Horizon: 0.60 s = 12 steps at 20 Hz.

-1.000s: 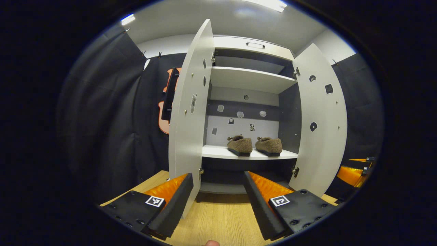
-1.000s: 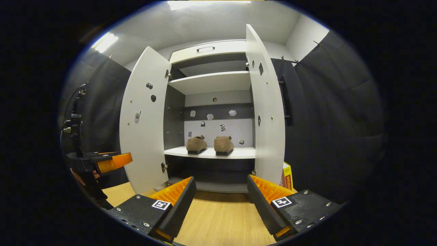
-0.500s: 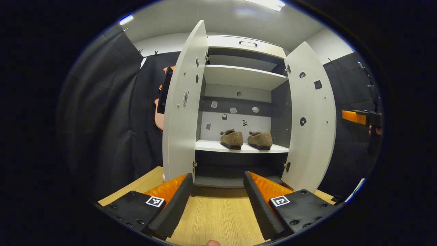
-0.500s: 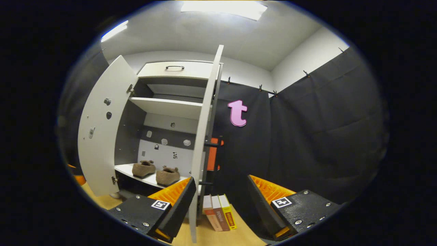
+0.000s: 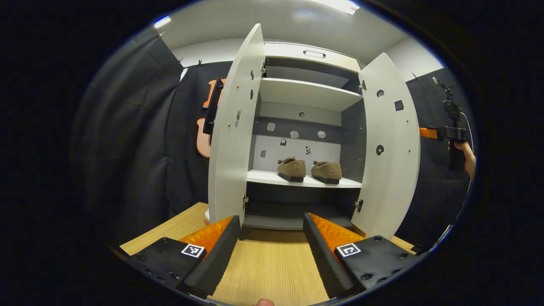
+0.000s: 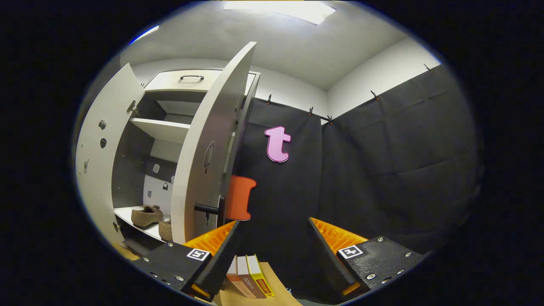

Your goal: Grab one shoe with the right hand and put it into the shoe cabinet, grab the other shoe with the left hand and put it into the shoe cabinet; then close the right door with the right hand and the left door with the left hand.

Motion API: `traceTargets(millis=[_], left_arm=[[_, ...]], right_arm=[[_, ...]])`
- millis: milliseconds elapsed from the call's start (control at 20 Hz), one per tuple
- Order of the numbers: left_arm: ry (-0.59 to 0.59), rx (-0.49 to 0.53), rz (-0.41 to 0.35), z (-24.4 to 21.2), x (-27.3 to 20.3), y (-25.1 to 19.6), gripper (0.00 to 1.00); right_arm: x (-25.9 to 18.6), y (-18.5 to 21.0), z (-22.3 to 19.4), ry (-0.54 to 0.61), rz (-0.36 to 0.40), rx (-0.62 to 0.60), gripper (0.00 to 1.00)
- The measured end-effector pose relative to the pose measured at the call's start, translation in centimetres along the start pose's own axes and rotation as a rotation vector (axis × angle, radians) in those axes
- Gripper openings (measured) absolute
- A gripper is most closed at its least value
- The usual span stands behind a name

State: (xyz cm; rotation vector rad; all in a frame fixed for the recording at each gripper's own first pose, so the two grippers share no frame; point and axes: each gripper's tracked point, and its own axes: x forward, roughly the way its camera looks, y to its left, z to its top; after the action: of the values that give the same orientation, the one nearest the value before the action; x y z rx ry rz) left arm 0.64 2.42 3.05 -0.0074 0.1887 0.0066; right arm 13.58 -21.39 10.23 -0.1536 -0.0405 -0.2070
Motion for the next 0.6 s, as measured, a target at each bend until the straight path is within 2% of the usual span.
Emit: traceTargets(millis=[100, 300, 400, 500, 550, 600], left_arm=[[0.003, -0.001, 0.006, 0.1, 0.2, 0.5, 0.94], [-0.011, 0.007, -0.003, 0.6, 0.9, 0.6, 0.97], [-0.014, 0.000, -0.017, 0.6, 1.4, 0.2, 0.94], [-0.013, -0.015, -0.029, 0.7, 1.8, -0.1, 0.97], [-0.014, -0.021, -0.033, 0.6, 1.9, -0.1, 0.94], [-0.014, -0.025, -0.036, 0.6, 1.9, -0.2, 0.97]], right_arm=[[0.4, 0.2, 0.1, -0.002, 0.007, 0.006, 0.92], [0.2, 1.4, 0.2, 0.012, 0.049, 0.071, 0.89], [-0.3, 2.7, 0.2, 0.025, 0.094, 0.115, 0.88], [-0.6, 4.4, 0.5, 0.038, 0.136, 0.148, 0.88], [-0.6, 5.1, 0.6, 0.037, 0.149, 0.144, 0.88], [-0.7, 6.0, 0.9, 0.032, 0.167, 0.132, 0.88]])
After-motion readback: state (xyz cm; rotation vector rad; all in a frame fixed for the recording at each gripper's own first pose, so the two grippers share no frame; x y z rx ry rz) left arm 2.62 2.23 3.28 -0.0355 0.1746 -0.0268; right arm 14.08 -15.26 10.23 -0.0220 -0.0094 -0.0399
